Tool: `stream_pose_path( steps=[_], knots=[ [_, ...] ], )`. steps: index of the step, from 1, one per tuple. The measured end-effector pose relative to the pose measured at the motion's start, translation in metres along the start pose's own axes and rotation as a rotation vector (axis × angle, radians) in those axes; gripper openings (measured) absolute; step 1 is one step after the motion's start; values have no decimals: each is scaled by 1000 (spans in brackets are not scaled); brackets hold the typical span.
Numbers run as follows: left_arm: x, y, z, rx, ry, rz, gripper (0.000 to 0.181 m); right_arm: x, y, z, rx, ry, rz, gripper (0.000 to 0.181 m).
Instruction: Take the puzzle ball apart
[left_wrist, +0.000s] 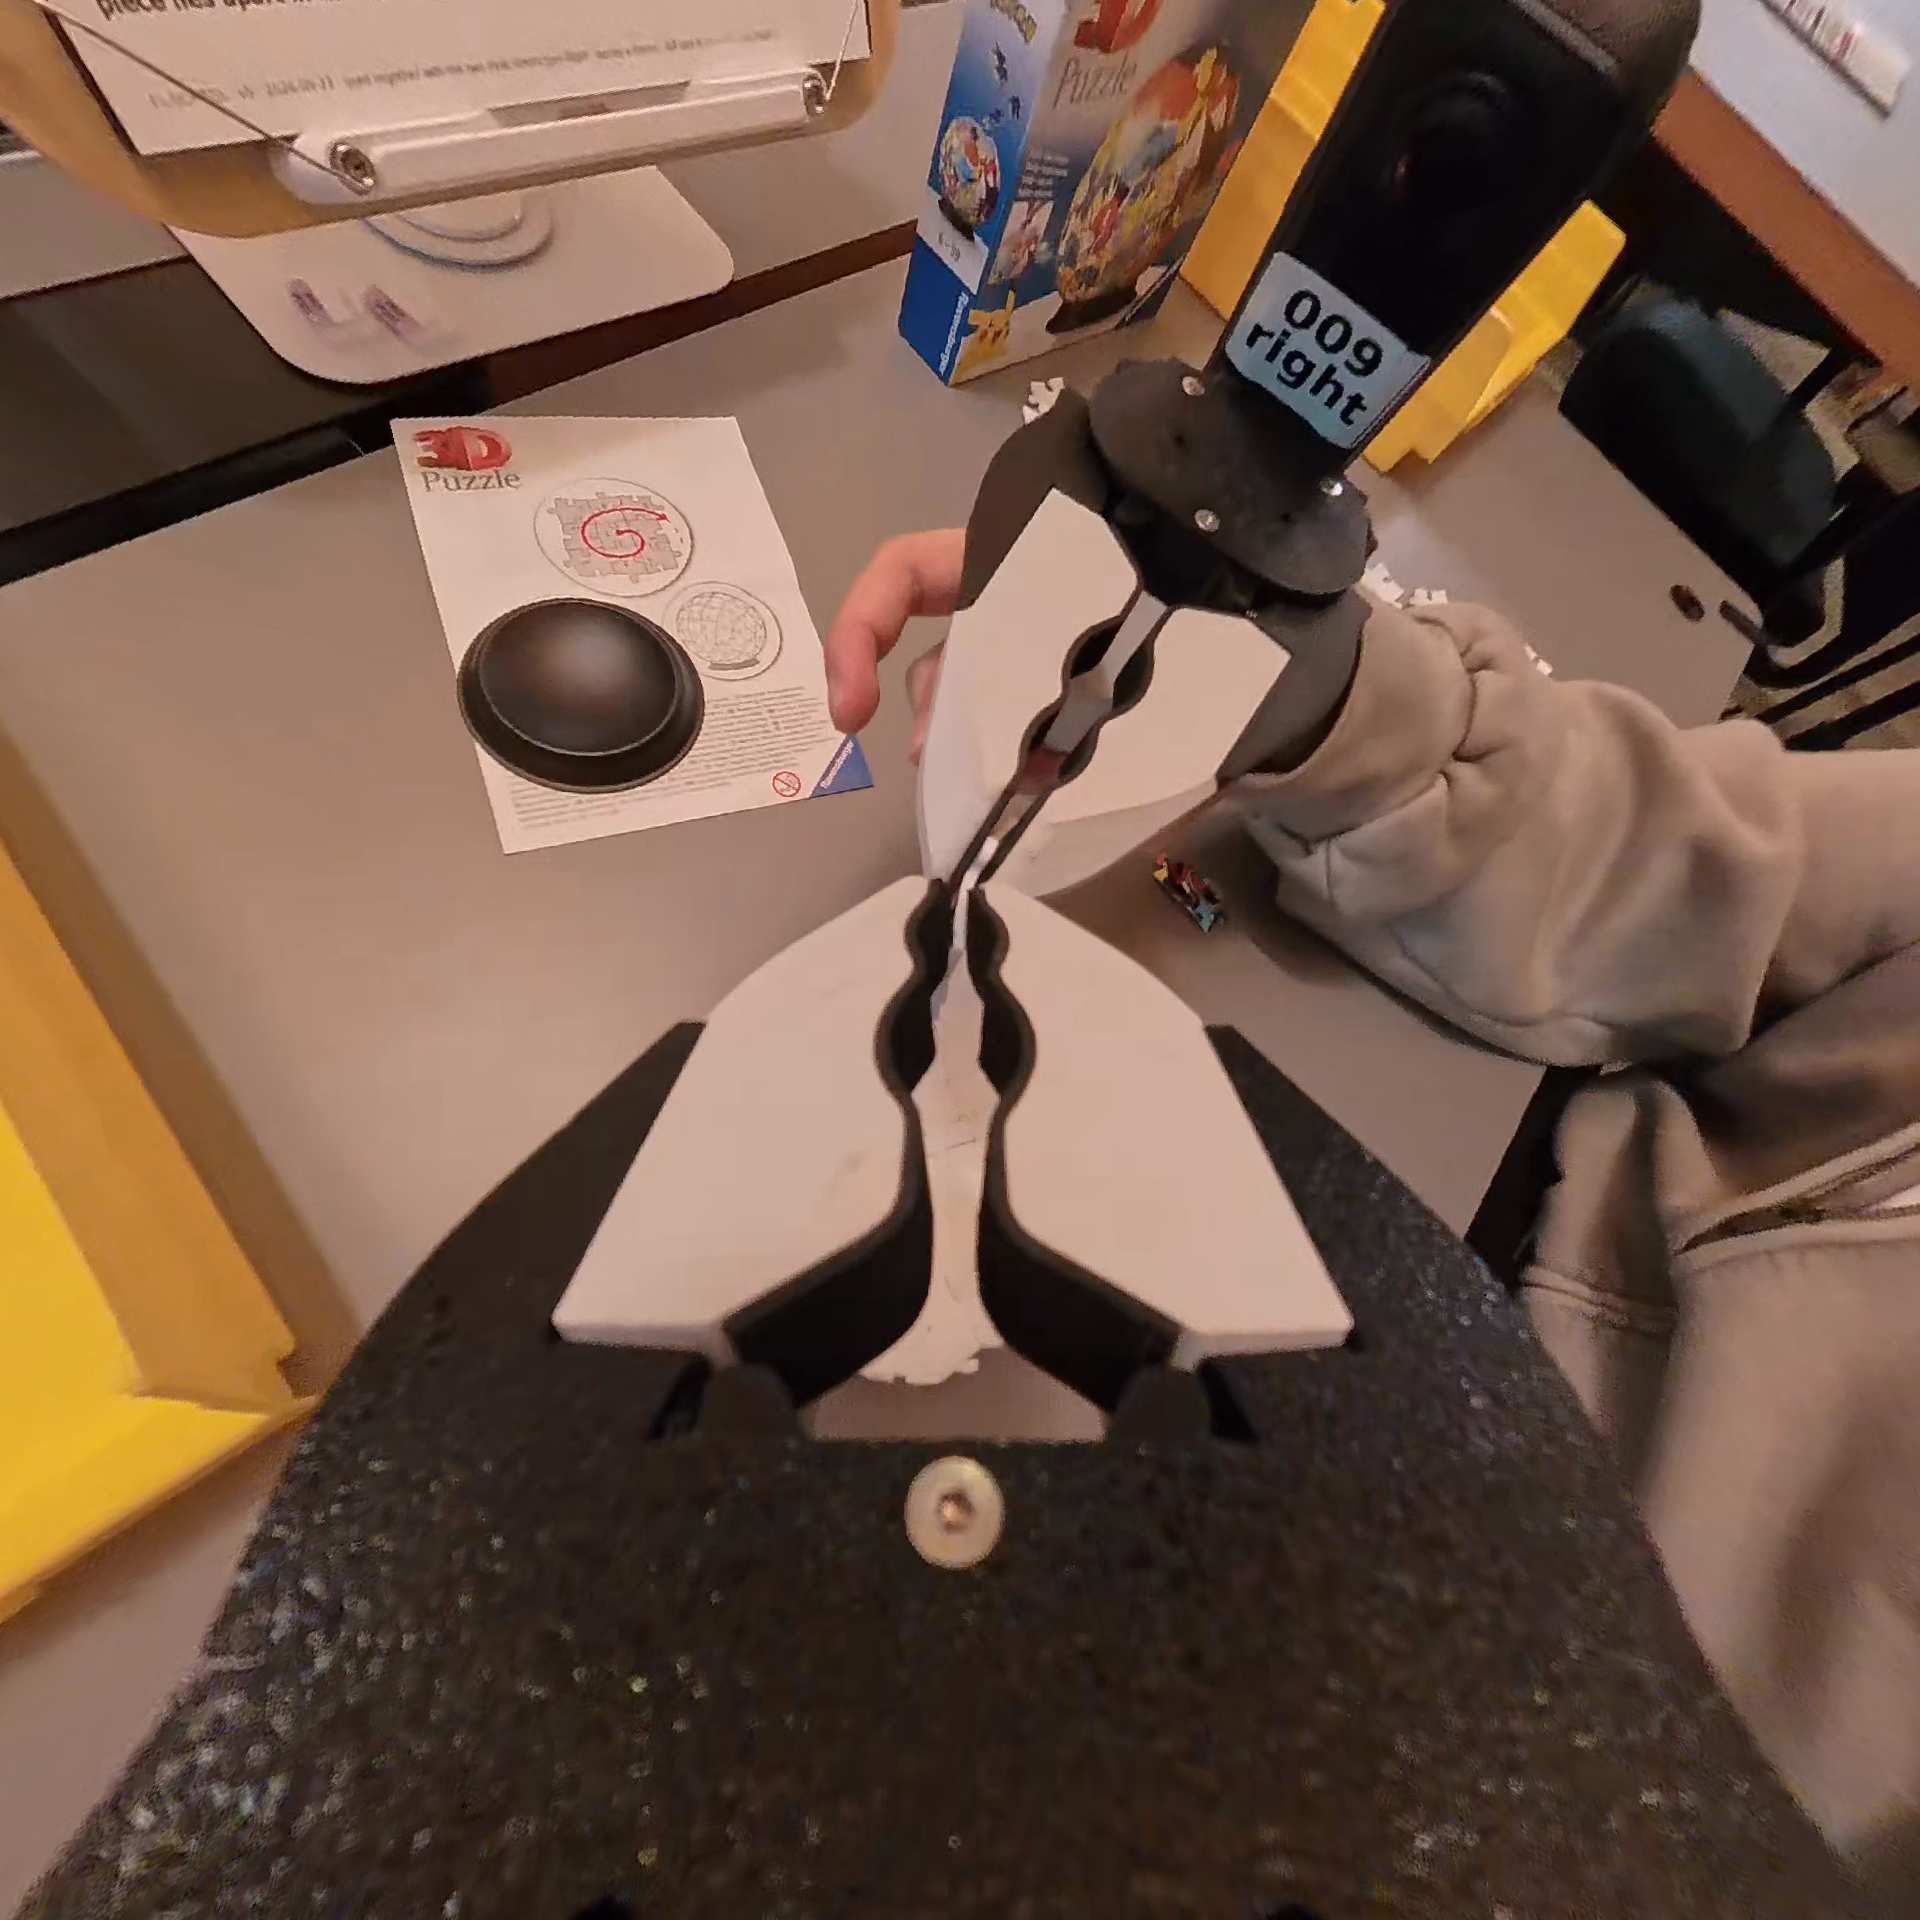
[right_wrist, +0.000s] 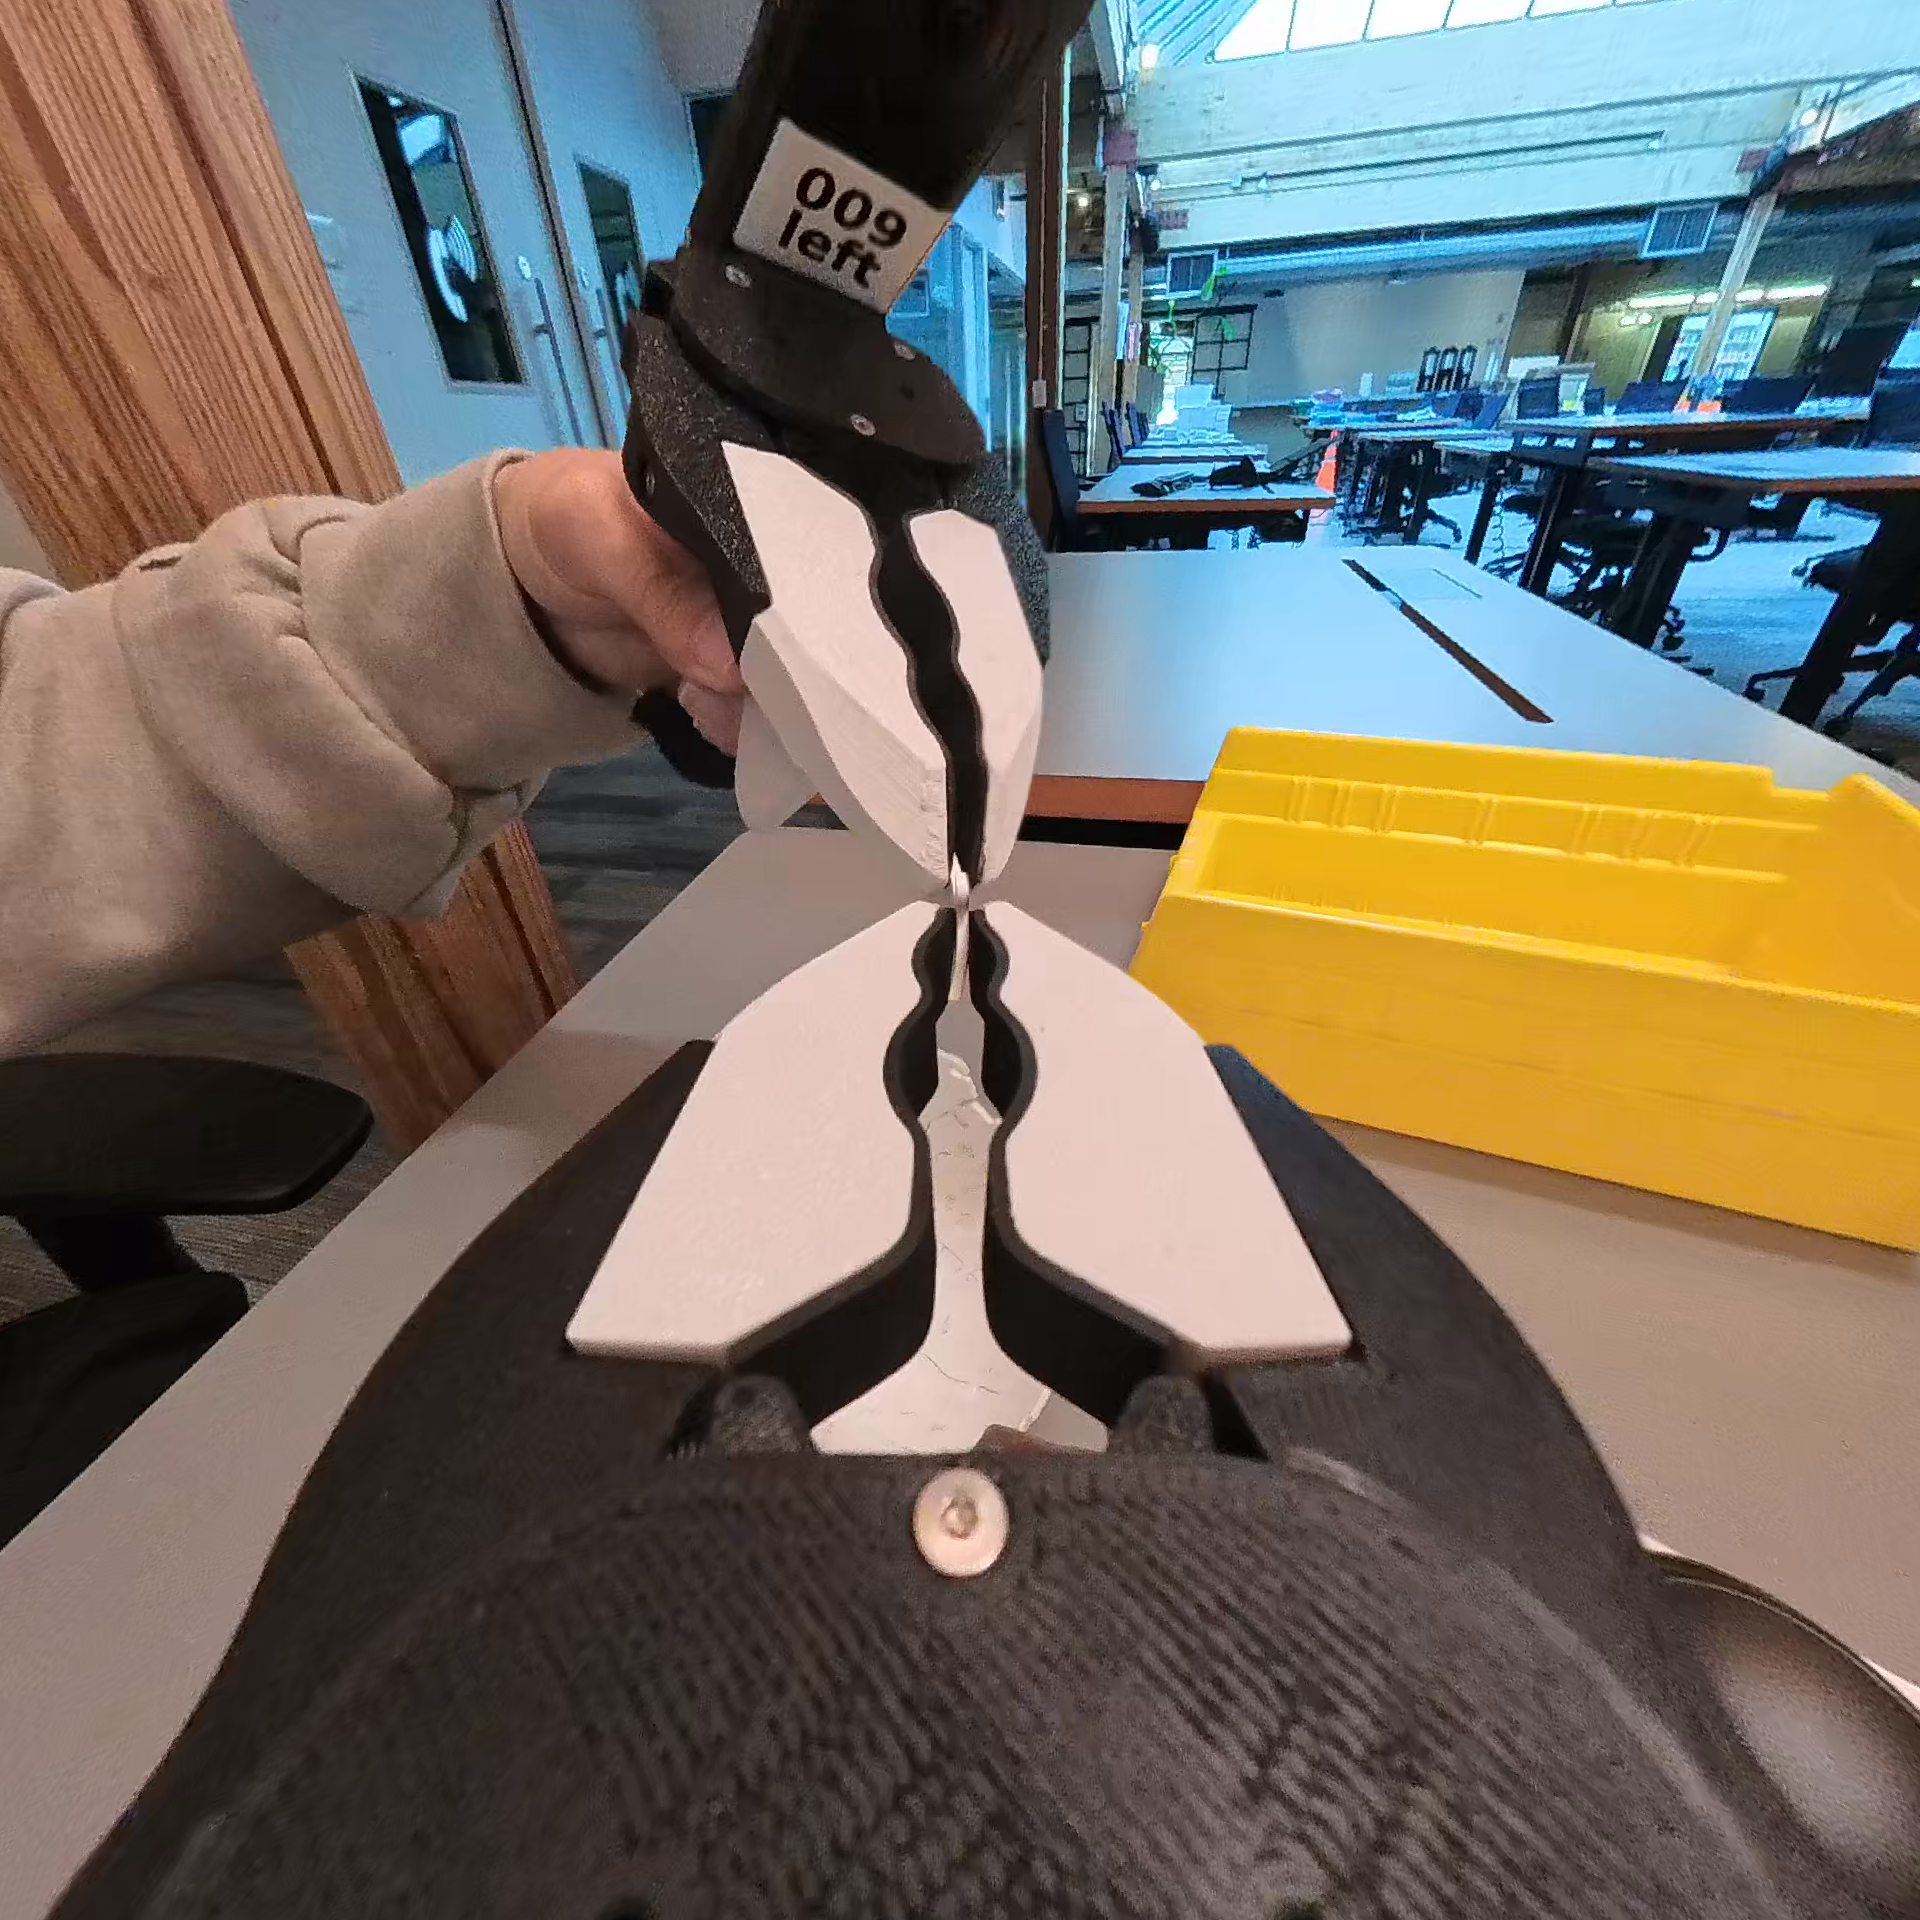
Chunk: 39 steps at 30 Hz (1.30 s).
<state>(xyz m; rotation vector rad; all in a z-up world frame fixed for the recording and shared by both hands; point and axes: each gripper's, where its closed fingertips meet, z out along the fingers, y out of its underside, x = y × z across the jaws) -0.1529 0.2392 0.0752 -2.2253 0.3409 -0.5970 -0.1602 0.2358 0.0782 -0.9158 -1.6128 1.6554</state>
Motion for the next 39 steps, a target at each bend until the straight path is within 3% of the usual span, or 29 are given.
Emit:
stream_pose_path(
  steps=[8, 14, 16, 17, 22, 28, 34, 39],
  knots=[
    [-12, 5, -3, 6, -64, 5, 11, 12, -17, -9, 130, 38, 91, 3],
    [-4, 11, 0, -10, -48, 30, 23, 12, -13, -7, 139, 5, 145, 3],
    [-6, 7, 0, 8, -74, 33, 17, 5, -12, -4, 131, -28, 138, 3],
    [-8, 5, 0, 12, -83, 34, 6, 7, -11, -3, 121, -9, 128, 3],
    [-9, 19, 2, -73, -103, 52, 1, 7, 5, -5, 2, 8, 23, 11],
    [-26, 47, -1, -322, -304, 24, 1, 19, 7, -13, -134, 0, -149, 14],
    [-33, 62, 6, -468, -406, -51, 1, 15, 41, 7, -416, -217, -358, 21],
    [-36, 67, 7, -456, -483, -134, 1, 13, 52, 27, -432, -313, -407, 17]
  ],
)
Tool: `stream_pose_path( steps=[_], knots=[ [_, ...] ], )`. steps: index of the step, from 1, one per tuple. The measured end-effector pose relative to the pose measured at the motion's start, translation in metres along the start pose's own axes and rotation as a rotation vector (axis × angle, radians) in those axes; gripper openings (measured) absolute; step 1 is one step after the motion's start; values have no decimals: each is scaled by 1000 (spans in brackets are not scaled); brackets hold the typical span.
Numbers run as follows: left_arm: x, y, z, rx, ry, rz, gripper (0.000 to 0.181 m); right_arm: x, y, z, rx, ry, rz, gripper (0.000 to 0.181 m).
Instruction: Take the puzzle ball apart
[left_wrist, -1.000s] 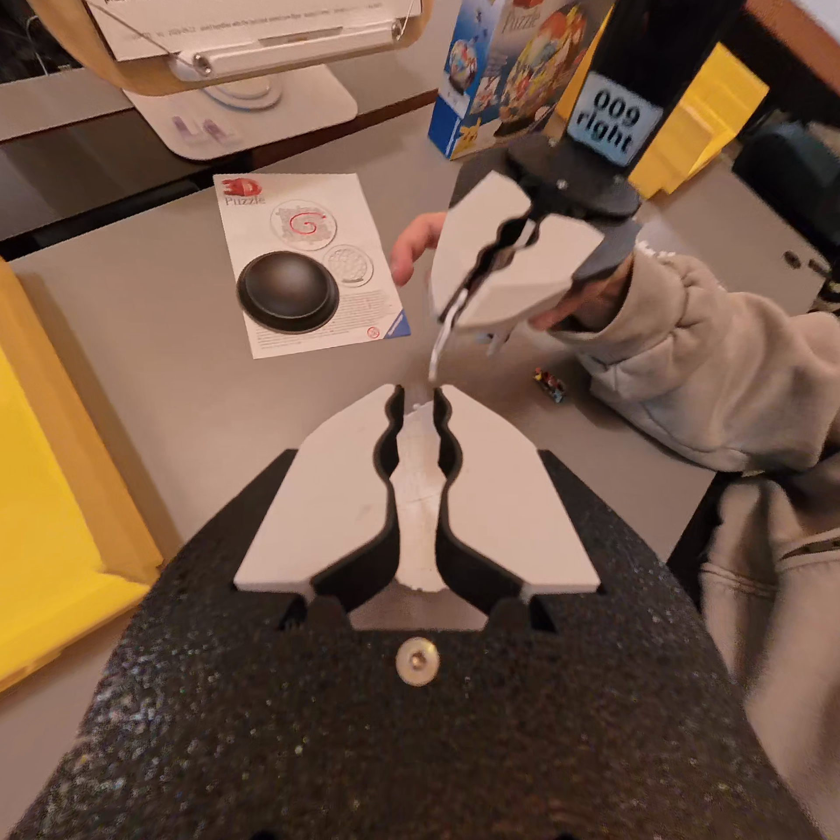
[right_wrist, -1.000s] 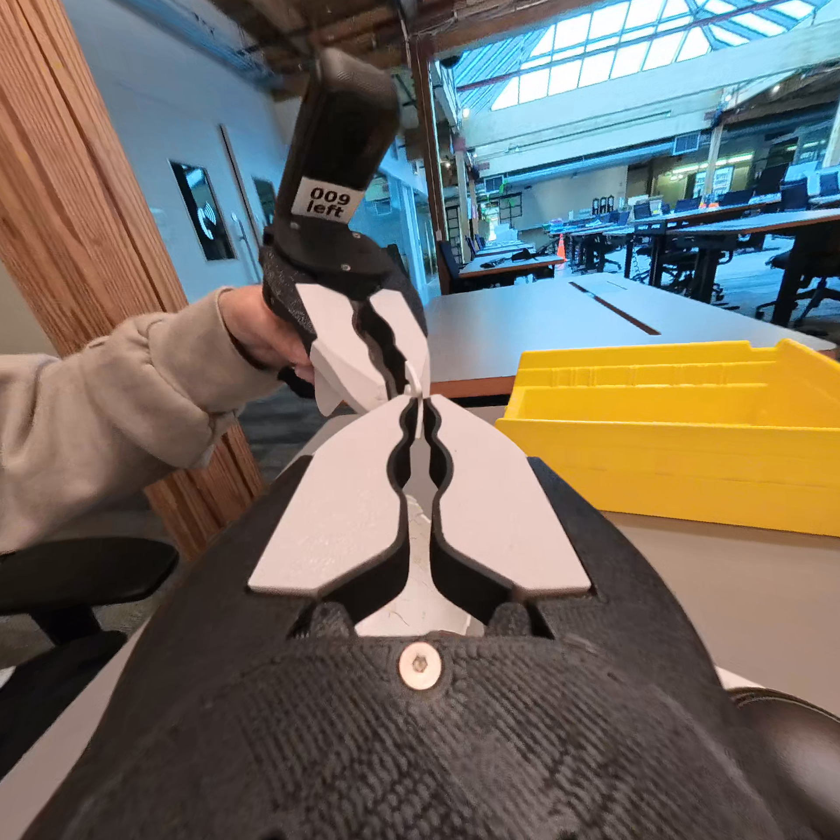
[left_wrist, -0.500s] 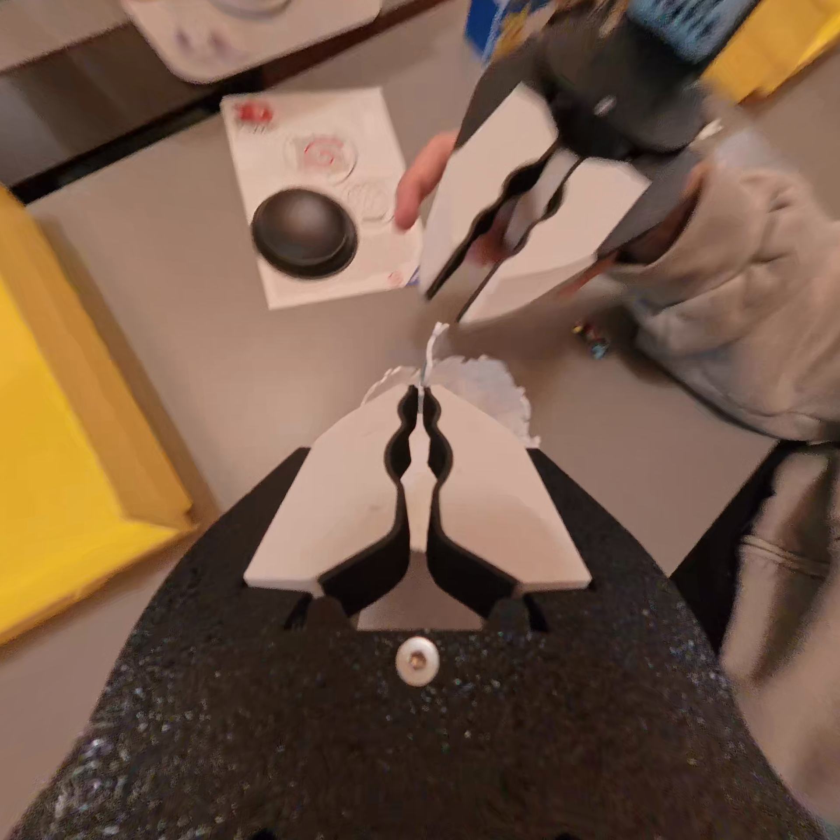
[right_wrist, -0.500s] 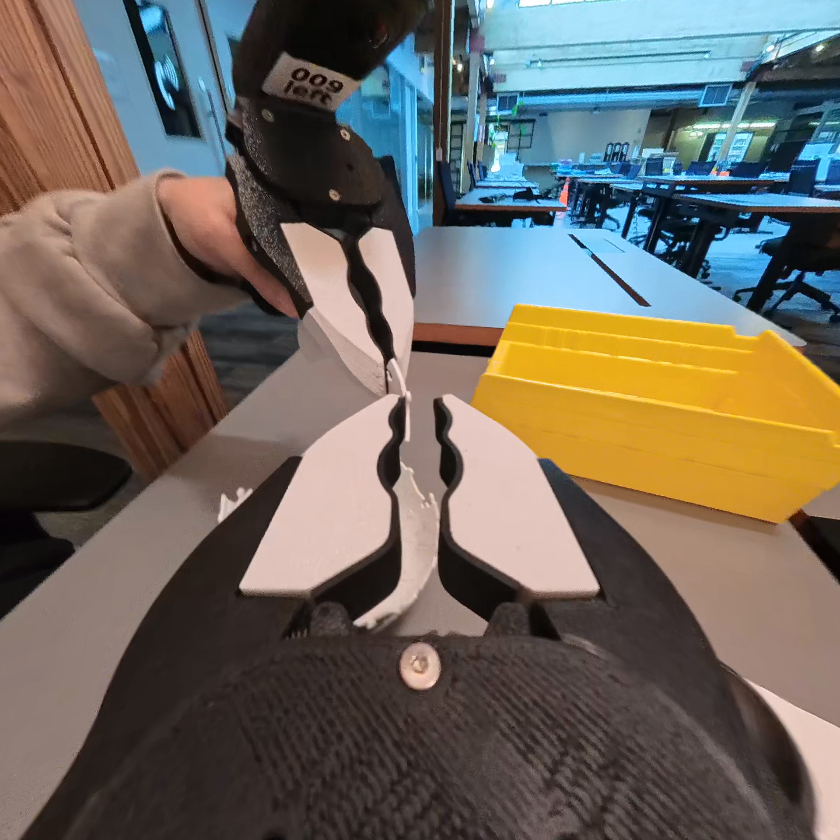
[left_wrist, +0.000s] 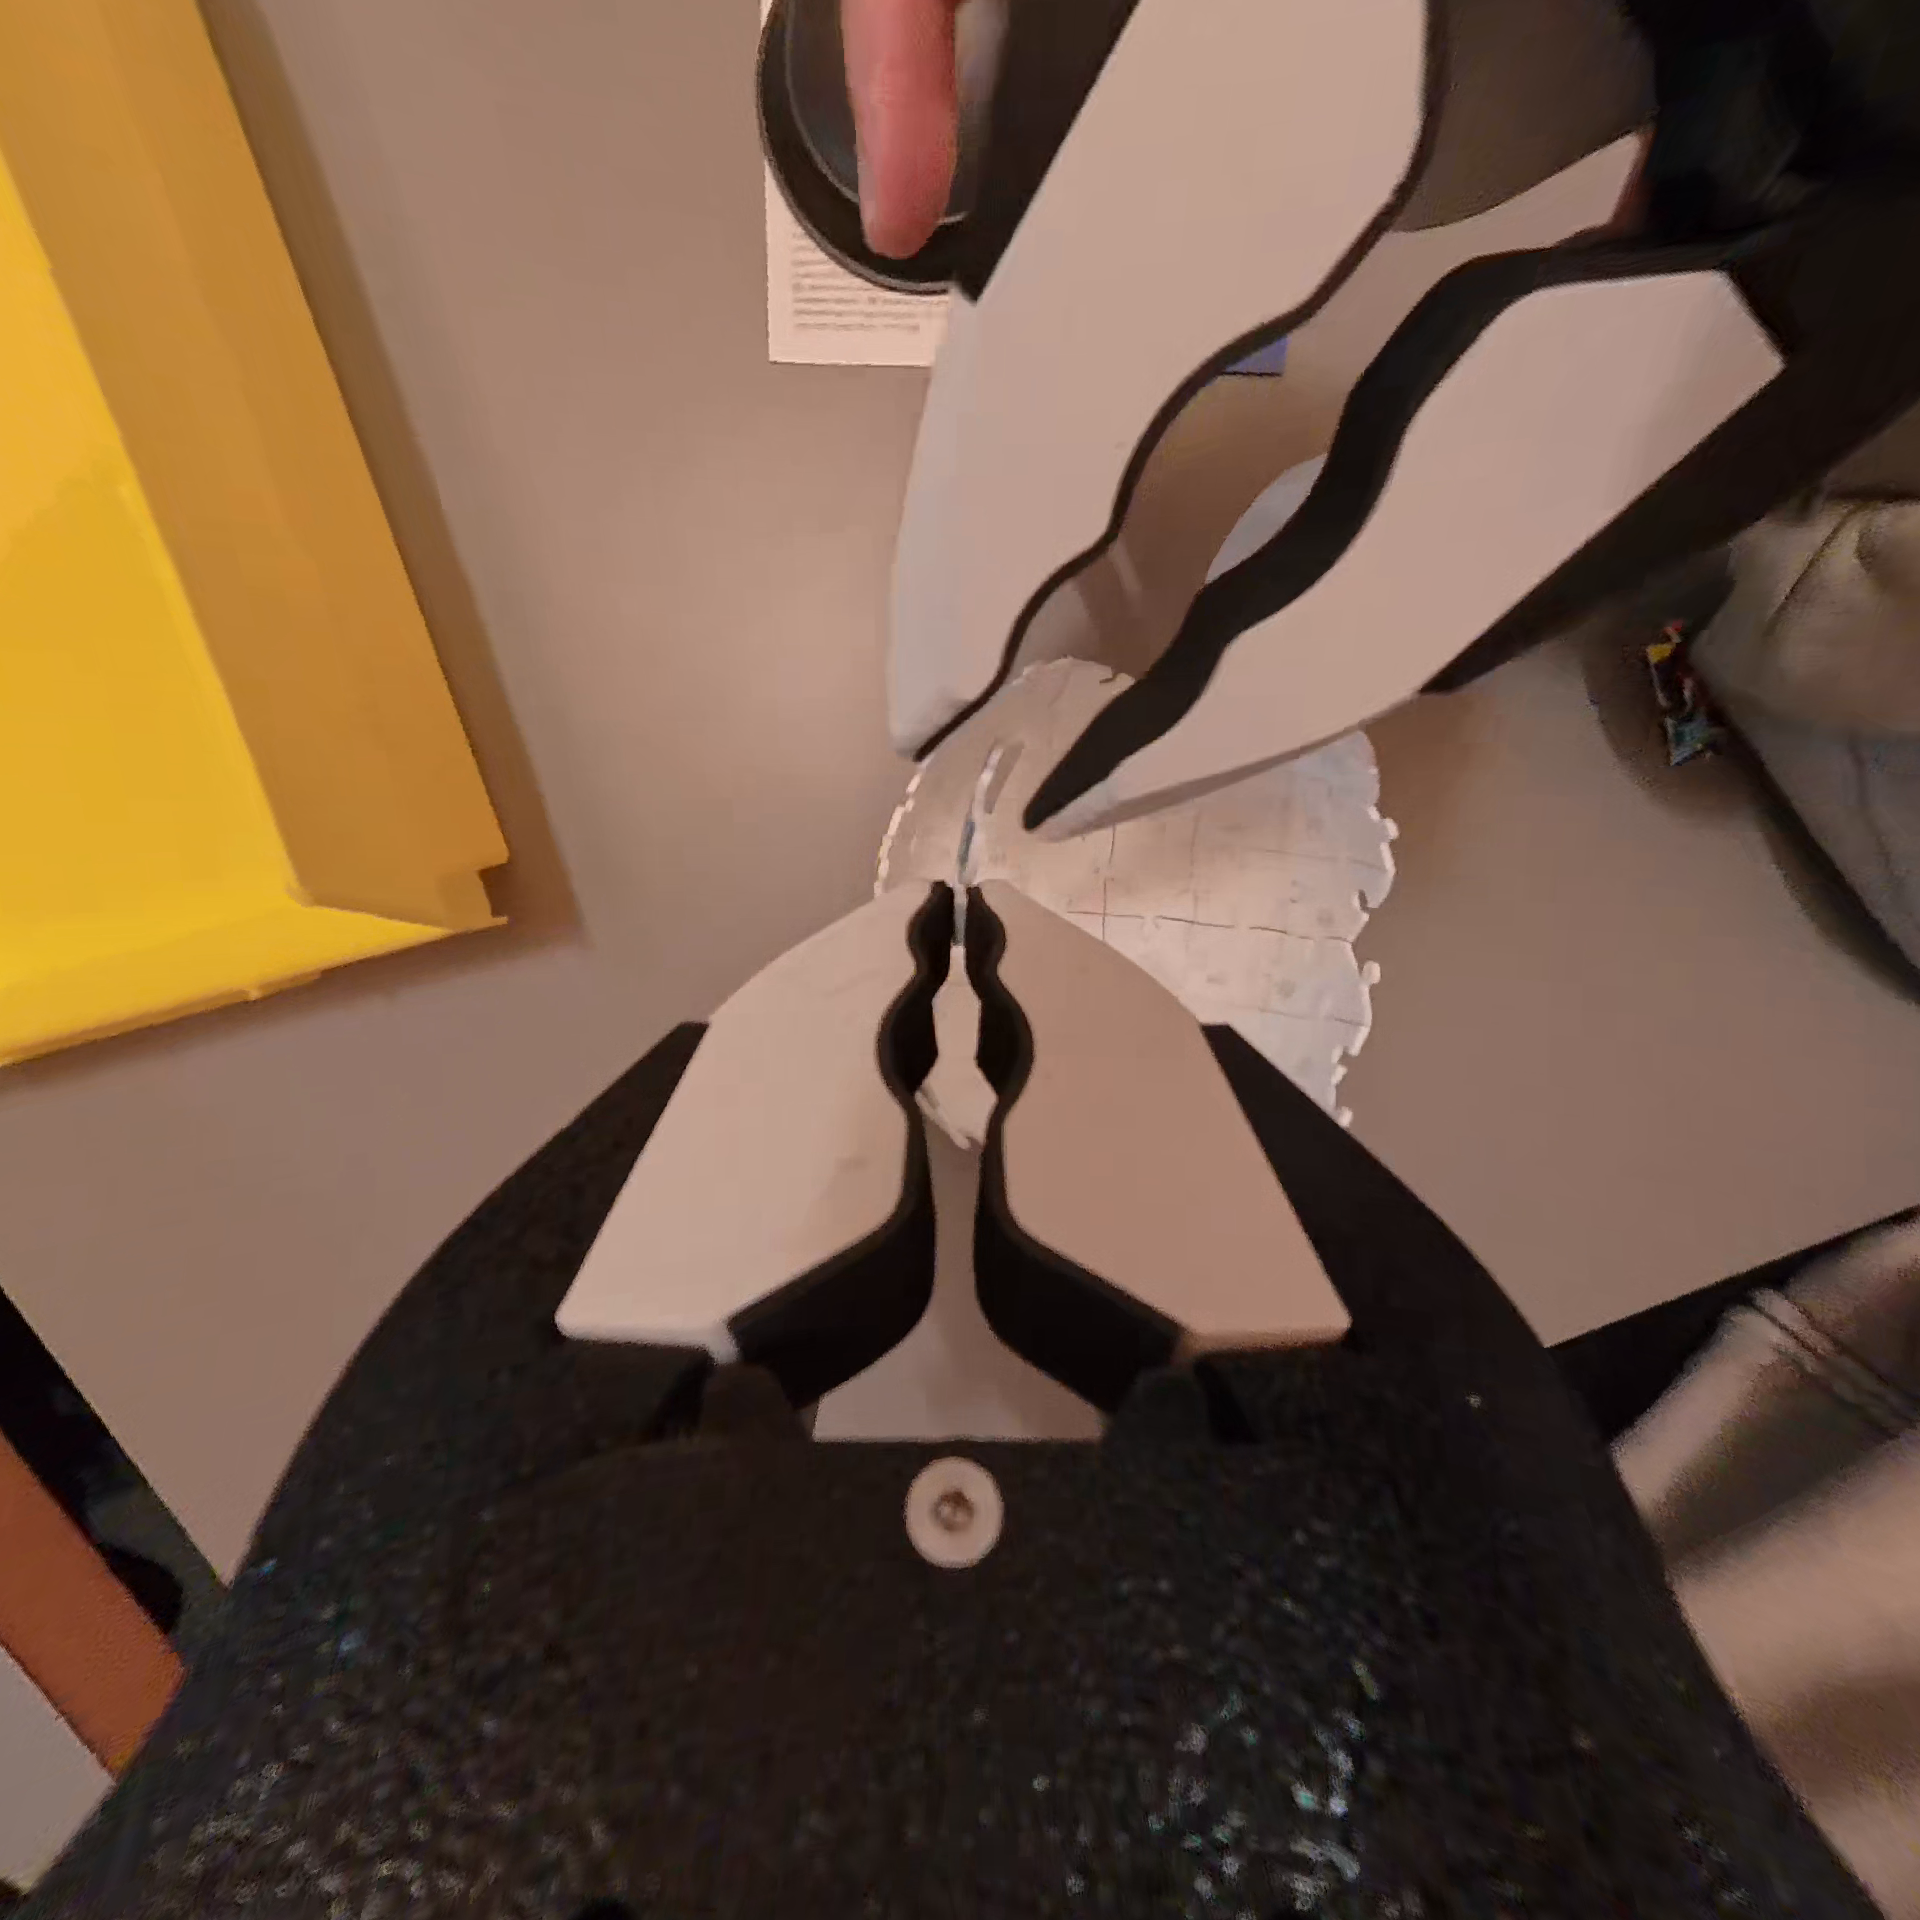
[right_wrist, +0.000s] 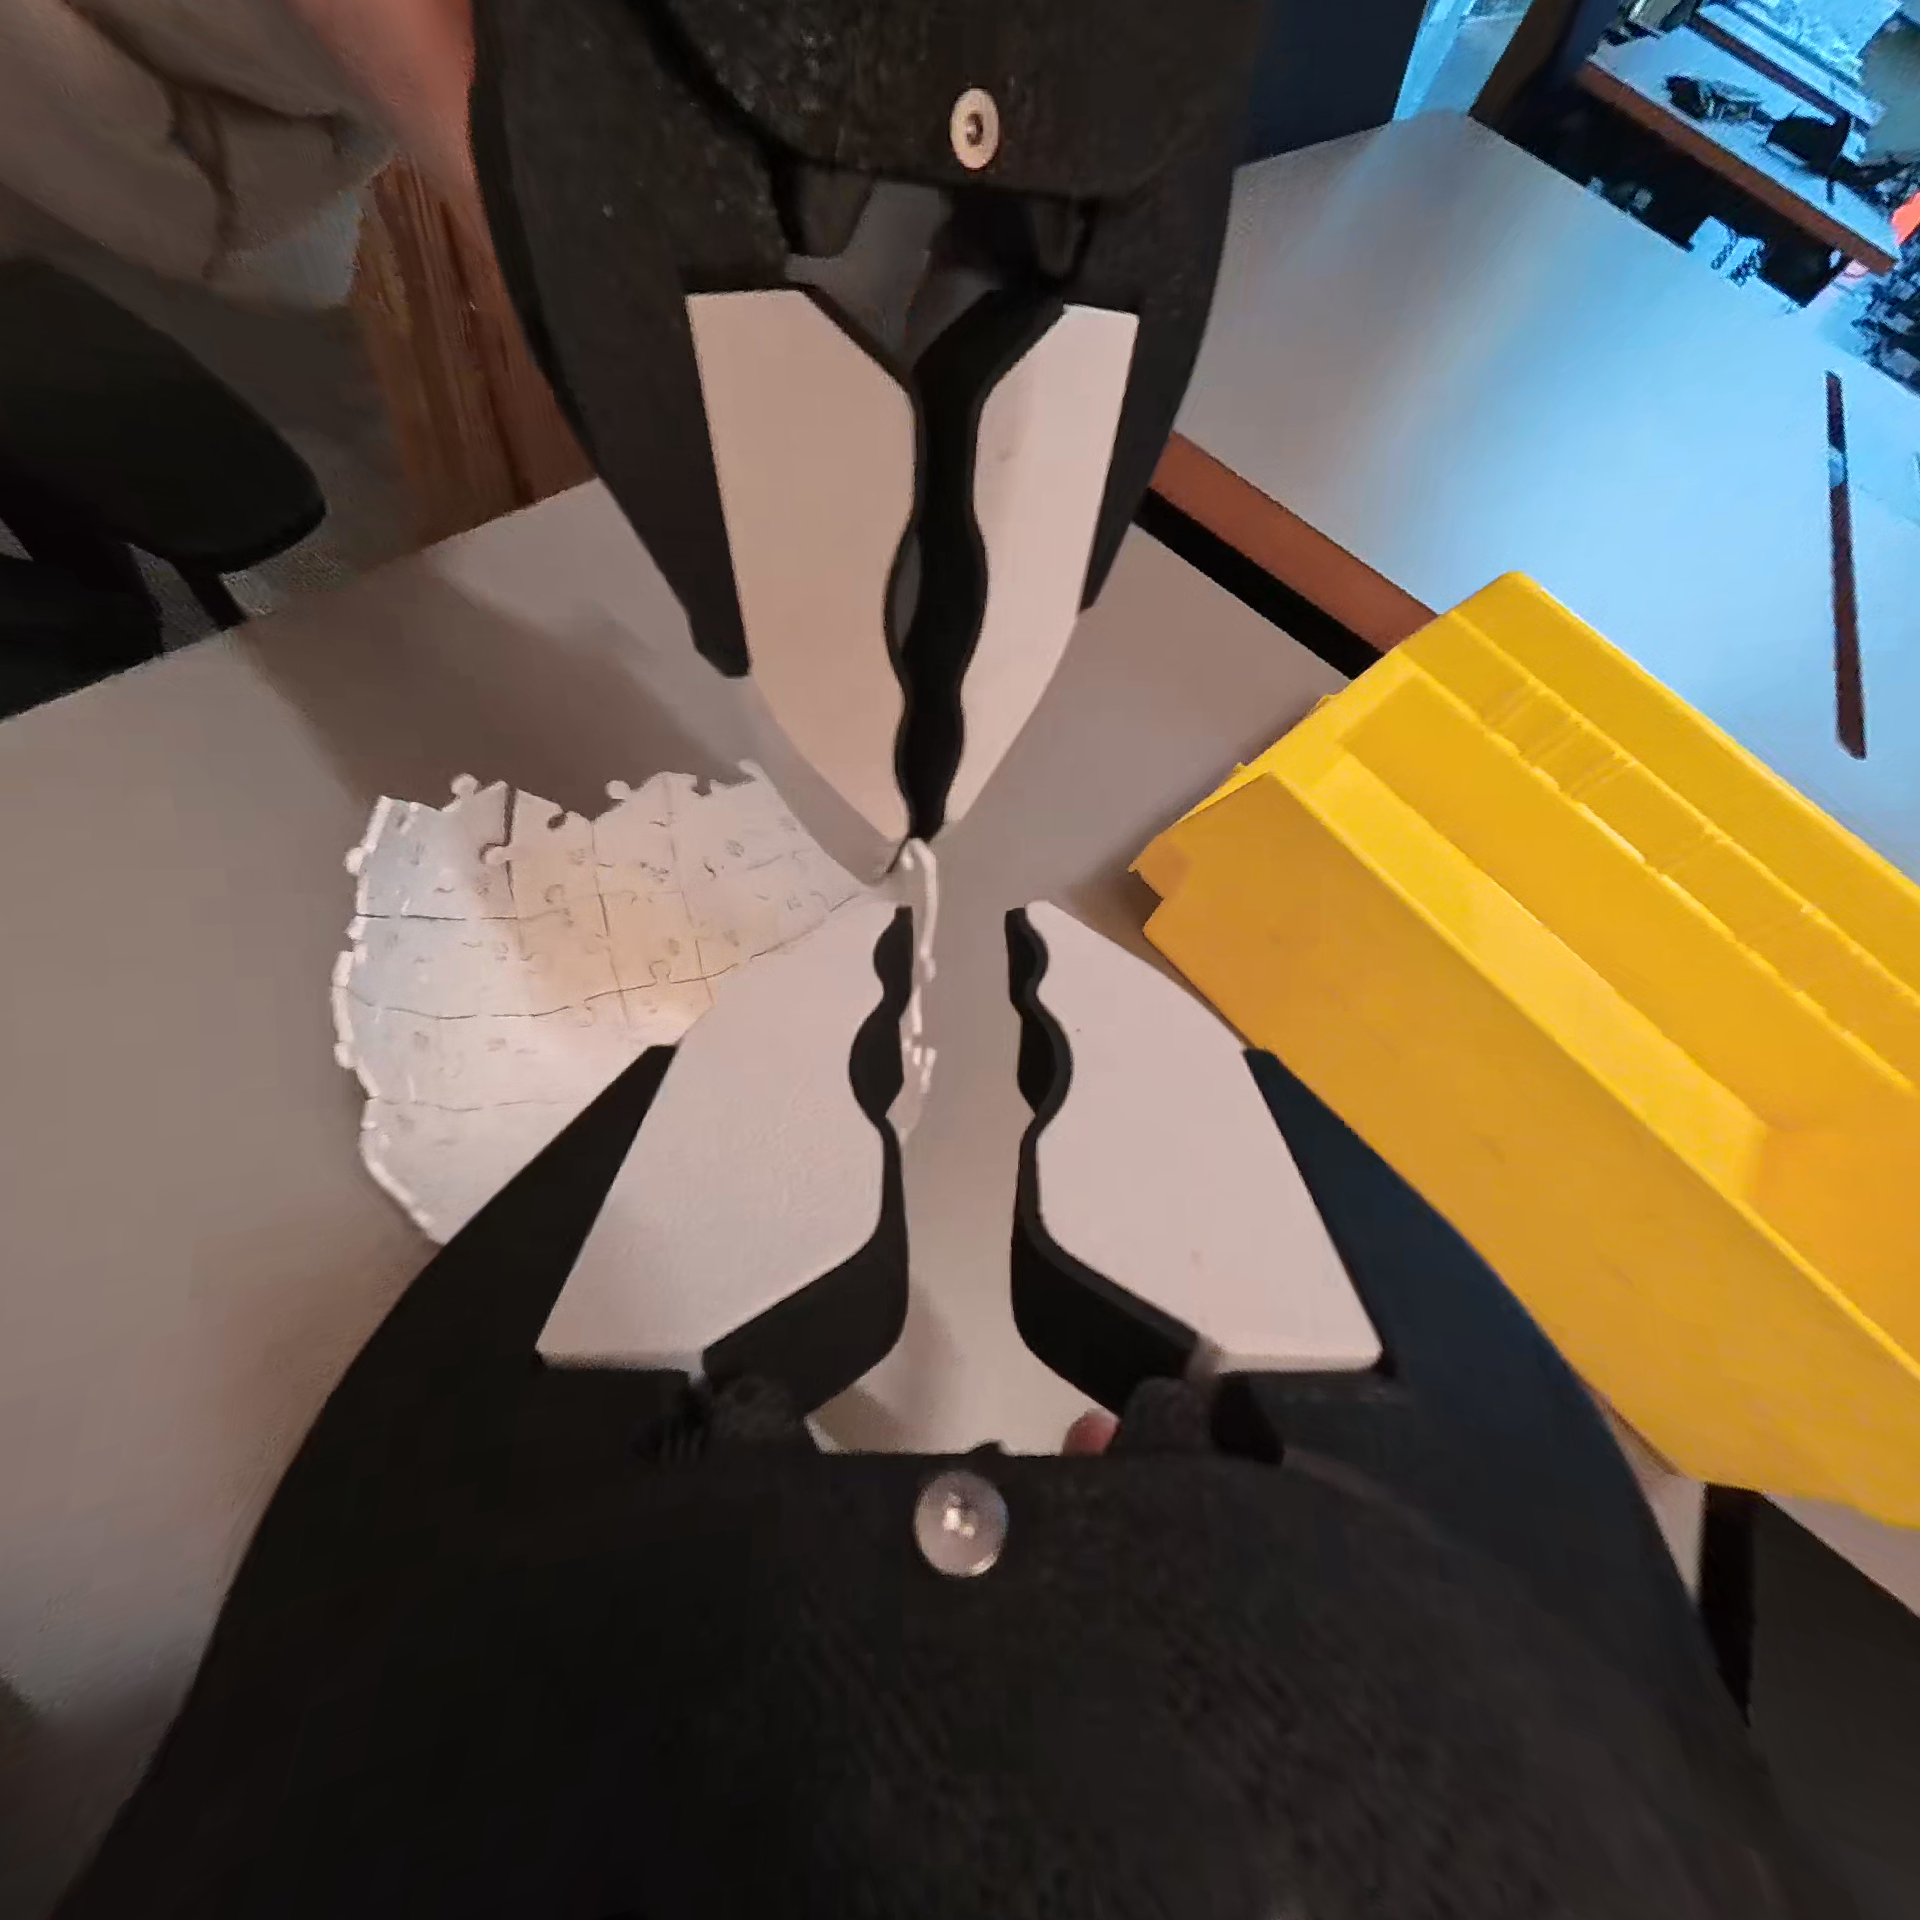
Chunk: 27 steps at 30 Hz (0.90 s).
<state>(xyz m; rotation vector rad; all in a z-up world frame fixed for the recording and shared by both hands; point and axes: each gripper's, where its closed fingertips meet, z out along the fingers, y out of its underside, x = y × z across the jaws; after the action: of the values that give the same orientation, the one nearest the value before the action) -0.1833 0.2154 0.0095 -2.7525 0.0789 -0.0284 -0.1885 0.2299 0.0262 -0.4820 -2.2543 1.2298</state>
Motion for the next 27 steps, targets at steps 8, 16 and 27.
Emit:
stream_pose_path(
  steps=[8, 16, 27],
  knots=[
    [-3, 5, 7, 21, -70, -76, 1, -7, 0, 4, 14, -61, -77, 5],
    [-7, 9, 15, 39, -134, -77, 1, -8, 14, 13, -41, -56, -117, 11],
    [-13, 9, 15, 82, -157, -31, 1, -9, 17, 18, -30, -72, -102, 15]
  ],
)
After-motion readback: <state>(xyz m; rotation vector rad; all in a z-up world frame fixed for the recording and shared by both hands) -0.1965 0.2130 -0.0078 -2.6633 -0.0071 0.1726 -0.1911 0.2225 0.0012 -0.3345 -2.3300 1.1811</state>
